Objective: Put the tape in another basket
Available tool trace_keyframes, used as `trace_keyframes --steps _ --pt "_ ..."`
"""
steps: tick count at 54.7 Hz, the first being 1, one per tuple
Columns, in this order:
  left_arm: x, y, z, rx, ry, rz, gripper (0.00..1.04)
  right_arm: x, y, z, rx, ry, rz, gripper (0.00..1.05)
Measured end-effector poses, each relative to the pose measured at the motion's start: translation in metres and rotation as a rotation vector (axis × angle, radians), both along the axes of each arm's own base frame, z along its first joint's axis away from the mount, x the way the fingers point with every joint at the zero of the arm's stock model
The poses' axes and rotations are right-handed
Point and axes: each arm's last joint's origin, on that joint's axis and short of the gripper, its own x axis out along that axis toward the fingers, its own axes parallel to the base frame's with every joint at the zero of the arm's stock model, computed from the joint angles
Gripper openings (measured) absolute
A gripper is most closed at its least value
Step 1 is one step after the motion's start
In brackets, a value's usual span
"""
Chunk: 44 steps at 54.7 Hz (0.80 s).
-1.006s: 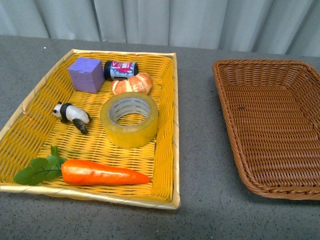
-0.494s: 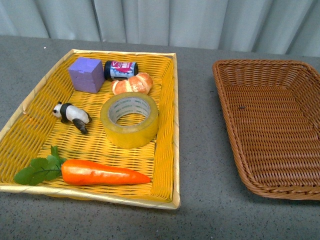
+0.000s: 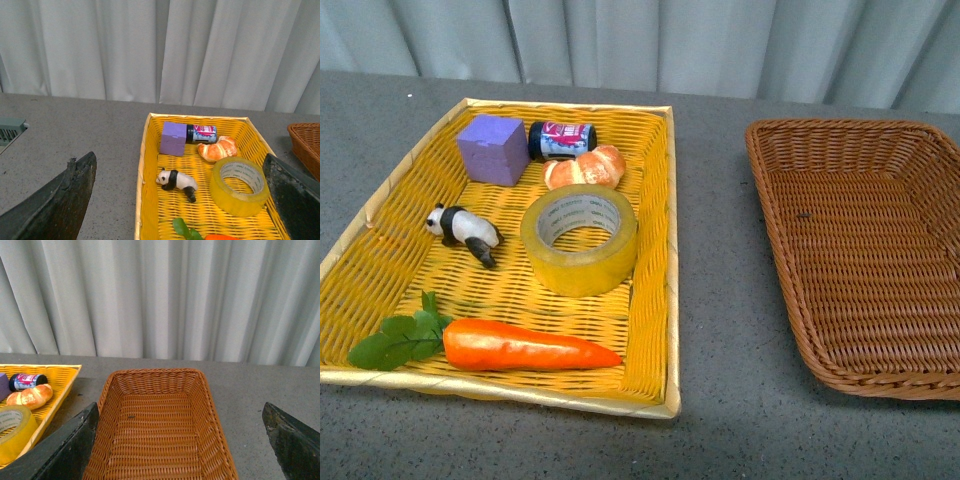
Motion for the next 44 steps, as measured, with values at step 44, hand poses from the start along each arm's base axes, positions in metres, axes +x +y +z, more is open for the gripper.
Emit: trace_keyframes --steps 44 --pt "0.0024 -0.0005 -0.0024 -0.059 0.131 0.110 0.98 0.0000 0.0000 0.0000 0.000 0.000 0.000 0.96"
